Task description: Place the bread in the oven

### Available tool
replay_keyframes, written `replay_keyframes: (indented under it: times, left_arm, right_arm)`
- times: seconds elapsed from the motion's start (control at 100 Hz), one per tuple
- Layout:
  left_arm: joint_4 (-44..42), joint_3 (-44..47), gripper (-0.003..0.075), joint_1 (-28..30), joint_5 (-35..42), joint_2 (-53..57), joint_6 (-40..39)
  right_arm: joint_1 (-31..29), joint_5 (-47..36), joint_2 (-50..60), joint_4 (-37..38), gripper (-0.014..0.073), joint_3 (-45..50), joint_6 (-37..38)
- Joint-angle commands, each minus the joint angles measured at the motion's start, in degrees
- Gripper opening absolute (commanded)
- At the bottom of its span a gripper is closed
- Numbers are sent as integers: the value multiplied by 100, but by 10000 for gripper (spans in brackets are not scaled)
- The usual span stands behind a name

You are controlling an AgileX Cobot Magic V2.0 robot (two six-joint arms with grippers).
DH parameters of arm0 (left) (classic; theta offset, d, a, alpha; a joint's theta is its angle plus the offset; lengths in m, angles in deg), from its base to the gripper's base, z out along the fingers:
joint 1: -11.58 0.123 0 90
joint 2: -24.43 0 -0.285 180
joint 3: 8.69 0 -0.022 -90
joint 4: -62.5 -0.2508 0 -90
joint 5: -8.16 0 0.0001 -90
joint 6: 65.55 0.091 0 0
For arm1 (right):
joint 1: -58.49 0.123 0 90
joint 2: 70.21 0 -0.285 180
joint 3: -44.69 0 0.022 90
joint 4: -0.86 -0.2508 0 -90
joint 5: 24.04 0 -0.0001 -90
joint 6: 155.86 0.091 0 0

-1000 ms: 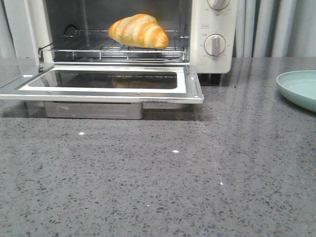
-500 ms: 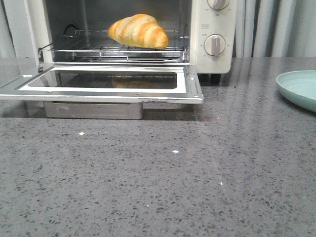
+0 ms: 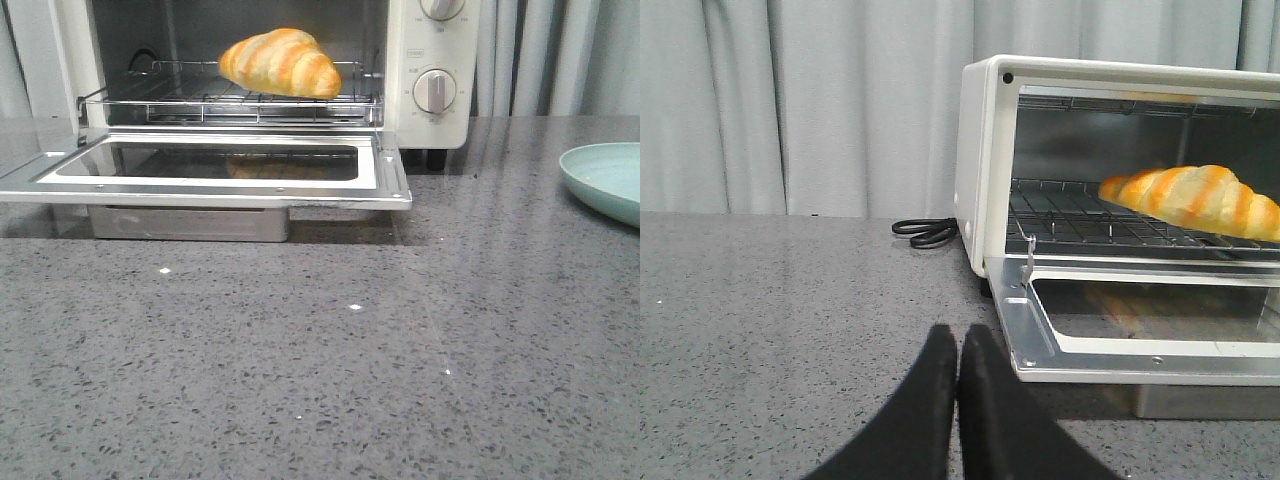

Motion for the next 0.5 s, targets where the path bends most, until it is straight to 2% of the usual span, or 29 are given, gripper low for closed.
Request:
replay_keyframes:
  times: [0.0, 0.13, 0.33, 0.49]
  left_arm:
    - [6, 121, -22, 11, 413, -2, 12]
    - [6, 121, -22, 11, 413, -2, 12]
    - [6, 121, -21, 11, 413, -2, 12]
    - [6, 121, -22, 11, 413, -2, 12]
  right_arm:
    - [-151, -523, -31, 9, -74, -126, 18]
    - [-195, -499, 49, 9, -74, -73, 18]
    - [-195, -1328, 424, 9, -74, 563, 18]
    - [-209, -966, 450, 9, -74, 572, 18]
